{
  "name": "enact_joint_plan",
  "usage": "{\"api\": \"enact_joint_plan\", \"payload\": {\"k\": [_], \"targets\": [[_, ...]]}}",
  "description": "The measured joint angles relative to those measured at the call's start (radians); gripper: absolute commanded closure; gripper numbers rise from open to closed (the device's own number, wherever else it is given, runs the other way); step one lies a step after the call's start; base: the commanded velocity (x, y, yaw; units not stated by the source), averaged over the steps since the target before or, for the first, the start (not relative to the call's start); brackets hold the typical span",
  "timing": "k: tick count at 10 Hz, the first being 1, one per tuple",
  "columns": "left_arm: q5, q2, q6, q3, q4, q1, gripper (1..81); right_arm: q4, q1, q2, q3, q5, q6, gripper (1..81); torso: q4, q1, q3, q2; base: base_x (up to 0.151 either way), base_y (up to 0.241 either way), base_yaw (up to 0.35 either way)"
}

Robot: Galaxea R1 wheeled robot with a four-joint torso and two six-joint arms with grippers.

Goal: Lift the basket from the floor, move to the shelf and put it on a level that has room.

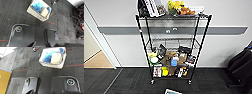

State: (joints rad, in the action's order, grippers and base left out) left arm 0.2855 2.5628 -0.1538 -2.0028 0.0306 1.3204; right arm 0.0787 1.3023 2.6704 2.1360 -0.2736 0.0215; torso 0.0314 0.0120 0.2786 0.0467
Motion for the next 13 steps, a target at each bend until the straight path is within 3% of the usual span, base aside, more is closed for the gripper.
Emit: {"api": "enact_joint_plan", "payload": {"k": [5,13], "targets": [[0.001,0.000,0.000,-0.001,0.000,-0.003,1.0,0.000,-0.001,0.001,0.000,0.000,0.000,1.0,0.000,0.000,0.000,0.000,0.111,0.000,0.000],[-0.007,0.002,-0.004,-0.003,-0.001,0.011,1.0,0.001,0.022,0.002,0.001,0.000,-0.001,1.0,0.000,0.000,0.000,0.000,0.000,0.000,0.000]]}}
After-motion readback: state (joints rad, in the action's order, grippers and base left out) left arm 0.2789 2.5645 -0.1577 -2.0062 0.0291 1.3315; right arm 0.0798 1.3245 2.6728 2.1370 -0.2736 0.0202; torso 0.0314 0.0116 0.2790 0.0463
